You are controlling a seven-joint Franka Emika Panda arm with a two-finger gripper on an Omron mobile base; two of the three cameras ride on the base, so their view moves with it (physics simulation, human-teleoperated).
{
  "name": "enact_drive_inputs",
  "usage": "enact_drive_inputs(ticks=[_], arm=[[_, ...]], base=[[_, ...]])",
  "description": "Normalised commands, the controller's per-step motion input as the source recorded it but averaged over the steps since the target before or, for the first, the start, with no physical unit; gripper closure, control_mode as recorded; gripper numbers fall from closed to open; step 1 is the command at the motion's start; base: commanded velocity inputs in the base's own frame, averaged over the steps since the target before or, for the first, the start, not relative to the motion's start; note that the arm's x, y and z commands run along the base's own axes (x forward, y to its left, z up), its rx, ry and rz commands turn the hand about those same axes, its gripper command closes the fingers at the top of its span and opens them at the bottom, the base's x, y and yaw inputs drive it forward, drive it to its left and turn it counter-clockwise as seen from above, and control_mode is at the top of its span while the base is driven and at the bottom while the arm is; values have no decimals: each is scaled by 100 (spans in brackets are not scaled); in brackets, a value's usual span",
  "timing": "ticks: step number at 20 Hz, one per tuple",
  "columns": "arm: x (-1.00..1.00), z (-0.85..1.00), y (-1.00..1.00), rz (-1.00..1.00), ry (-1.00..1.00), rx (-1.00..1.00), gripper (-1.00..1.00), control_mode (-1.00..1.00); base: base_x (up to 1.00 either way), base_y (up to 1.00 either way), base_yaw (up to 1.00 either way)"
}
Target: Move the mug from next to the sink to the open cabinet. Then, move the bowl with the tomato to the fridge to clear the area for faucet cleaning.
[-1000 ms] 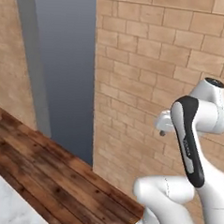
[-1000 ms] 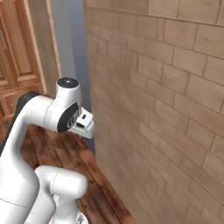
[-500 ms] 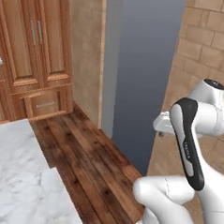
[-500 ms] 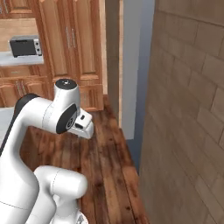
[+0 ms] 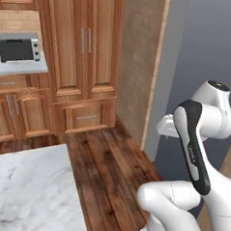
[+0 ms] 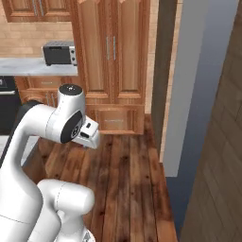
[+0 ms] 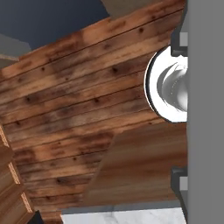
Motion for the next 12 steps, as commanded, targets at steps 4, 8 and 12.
enact_drive_inputs(ticks=[4,8,12], arm=[[0,0,0,0,0,0,-100,100],[0,0,0,0,0,0,-100,100],[0,0,0,0,0,0,-100,100]], base=[[100,3,25],[100,0,15],[100,0,2]])
